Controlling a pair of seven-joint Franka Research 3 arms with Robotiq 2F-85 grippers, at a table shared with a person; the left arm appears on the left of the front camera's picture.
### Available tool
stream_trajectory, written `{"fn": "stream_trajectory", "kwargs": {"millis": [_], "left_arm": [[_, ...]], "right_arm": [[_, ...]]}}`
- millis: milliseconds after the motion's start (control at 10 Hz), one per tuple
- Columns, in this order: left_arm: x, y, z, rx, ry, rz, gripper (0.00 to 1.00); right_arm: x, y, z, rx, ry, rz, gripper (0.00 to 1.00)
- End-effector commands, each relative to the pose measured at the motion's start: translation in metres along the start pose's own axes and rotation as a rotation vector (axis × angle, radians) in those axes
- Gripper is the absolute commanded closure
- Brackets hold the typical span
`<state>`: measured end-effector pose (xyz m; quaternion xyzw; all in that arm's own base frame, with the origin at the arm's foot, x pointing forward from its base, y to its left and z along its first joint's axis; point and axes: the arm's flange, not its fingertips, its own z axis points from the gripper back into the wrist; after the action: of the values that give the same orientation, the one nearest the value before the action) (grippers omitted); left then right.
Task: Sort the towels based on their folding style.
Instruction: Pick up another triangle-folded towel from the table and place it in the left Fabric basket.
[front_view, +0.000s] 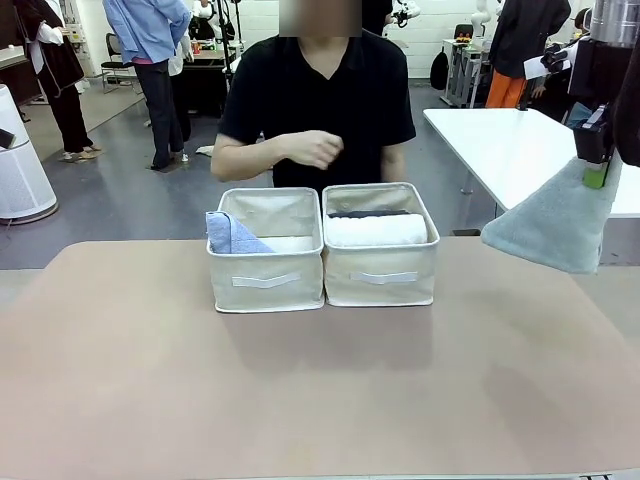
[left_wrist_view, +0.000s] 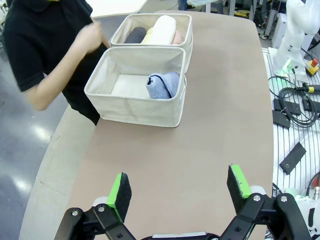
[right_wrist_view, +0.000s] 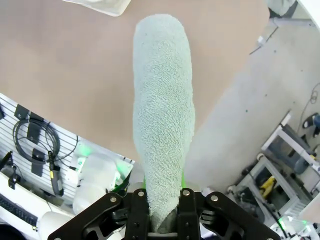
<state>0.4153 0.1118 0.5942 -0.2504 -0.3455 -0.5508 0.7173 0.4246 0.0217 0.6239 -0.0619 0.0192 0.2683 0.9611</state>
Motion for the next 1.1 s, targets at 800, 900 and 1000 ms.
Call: {"fn": "stream_trajectory", "kwargs": {"millis": [800,900,1000], "left_arm": [[0.001,-0.001,0.001,-0.003,0.005,0.010,0.00],[0.001,-0.001,0.001,-0.003,0.005,0.010,0.00],[0.001,-0.001,0.001,-0.003,0.005,0.010,0.00]], "right_arm": [[0.138,0.159,0.133,-0.084,-0.327,0.817,0.81],[0.168,0.173,0.125,-0.044,-0.356,0.872,0.81],[0.187,0.182,0.116,-0.030,-0.371,0.898,0.81]]}}
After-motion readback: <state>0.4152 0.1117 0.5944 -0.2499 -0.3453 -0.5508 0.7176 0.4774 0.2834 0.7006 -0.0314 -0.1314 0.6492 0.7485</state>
